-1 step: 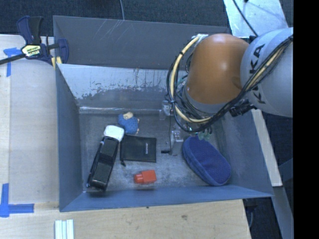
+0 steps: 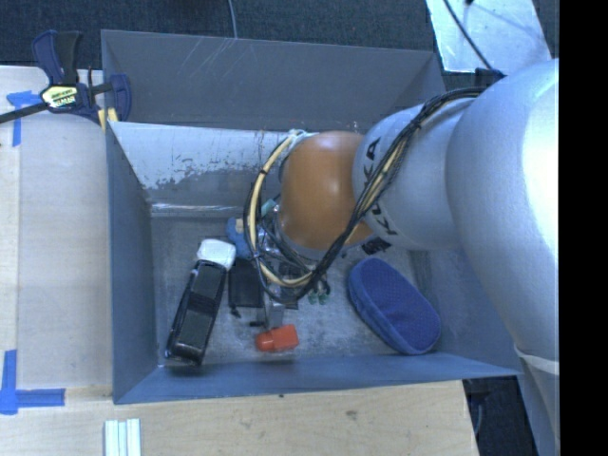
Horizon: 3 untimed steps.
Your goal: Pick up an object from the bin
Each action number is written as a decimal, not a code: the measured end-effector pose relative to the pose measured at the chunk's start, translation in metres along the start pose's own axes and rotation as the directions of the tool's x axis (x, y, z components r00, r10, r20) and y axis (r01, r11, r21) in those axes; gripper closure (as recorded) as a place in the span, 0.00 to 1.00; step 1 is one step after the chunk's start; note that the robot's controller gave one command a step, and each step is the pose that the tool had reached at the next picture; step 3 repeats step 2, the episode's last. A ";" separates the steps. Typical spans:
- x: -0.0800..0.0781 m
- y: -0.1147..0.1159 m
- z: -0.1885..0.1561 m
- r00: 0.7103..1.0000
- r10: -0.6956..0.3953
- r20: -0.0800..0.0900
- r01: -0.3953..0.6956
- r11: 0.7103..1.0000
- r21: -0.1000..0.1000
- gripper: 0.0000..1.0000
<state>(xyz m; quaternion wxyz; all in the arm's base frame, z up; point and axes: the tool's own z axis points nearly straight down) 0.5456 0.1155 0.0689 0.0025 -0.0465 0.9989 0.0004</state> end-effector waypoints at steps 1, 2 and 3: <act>0.000 -0.001 -0.002 1.000 0.004 0.000 -0.004 1.000 0.000 1.00; -0.041 -0.012 -0.136 1.000 -0.011 0.008 0.011 1.000 0.000 1.00; -0.041 -0.012 -0.136 1.000 -0.011 0.008 0.011 1.000 0.000 1.00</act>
Offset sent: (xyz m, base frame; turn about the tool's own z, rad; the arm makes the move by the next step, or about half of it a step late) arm 0.0000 0.0000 0.0000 0.0000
